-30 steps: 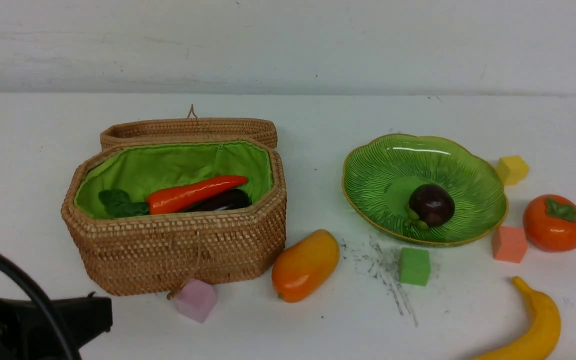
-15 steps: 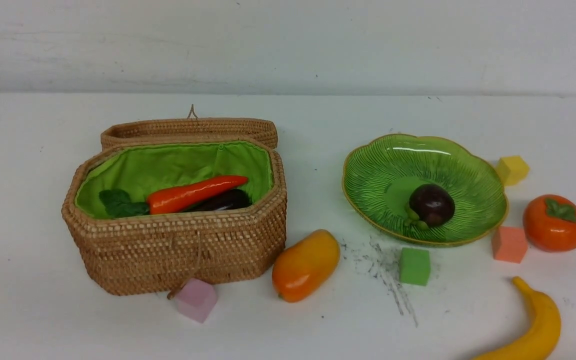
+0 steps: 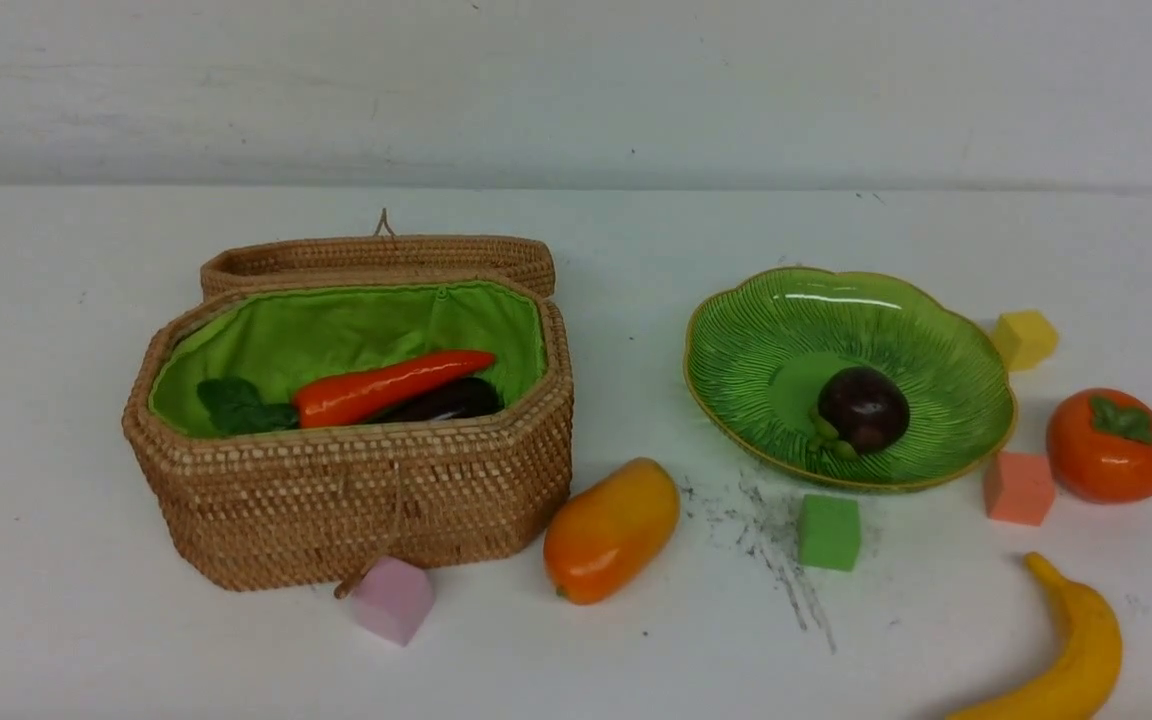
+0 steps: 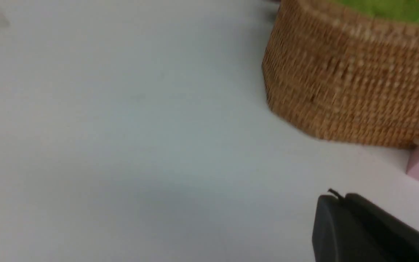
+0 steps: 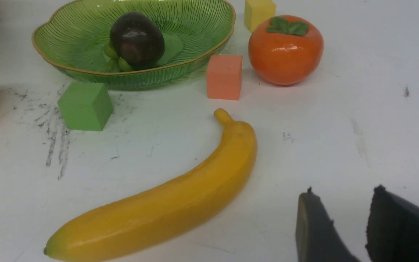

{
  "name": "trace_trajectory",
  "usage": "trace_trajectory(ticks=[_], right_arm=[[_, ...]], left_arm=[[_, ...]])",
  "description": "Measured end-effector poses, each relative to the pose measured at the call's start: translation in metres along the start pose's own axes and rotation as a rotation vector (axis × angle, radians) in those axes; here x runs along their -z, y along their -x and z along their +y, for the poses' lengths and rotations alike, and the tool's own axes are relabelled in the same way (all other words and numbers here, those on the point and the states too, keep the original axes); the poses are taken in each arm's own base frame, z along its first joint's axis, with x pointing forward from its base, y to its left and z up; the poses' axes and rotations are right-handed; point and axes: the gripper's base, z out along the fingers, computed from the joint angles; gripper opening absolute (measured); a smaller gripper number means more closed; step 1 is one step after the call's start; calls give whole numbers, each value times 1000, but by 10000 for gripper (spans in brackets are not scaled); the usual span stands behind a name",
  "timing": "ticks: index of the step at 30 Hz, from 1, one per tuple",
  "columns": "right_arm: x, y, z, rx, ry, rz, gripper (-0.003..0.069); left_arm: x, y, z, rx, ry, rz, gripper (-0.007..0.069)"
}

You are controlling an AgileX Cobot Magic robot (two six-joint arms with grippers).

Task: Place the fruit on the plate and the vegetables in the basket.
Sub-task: Use the right arm to grab a banana and put it into the right plate

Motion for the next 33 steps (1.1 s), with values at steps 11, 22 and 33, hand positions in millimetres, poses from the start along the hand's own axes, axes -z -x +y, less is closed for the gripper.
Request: trace_trajectory(ticks=[11,22,33], right_arm=[[0,0,0,0,0,0,243],[0,0,0,0,0,0,243],[0,0,0,0,0,0,243]], left_arm=[[-2,-3,1,67,2,1,10],[-2,-3,1,67,2,0,22],[-2,-3,1,67,1,-1,22]])
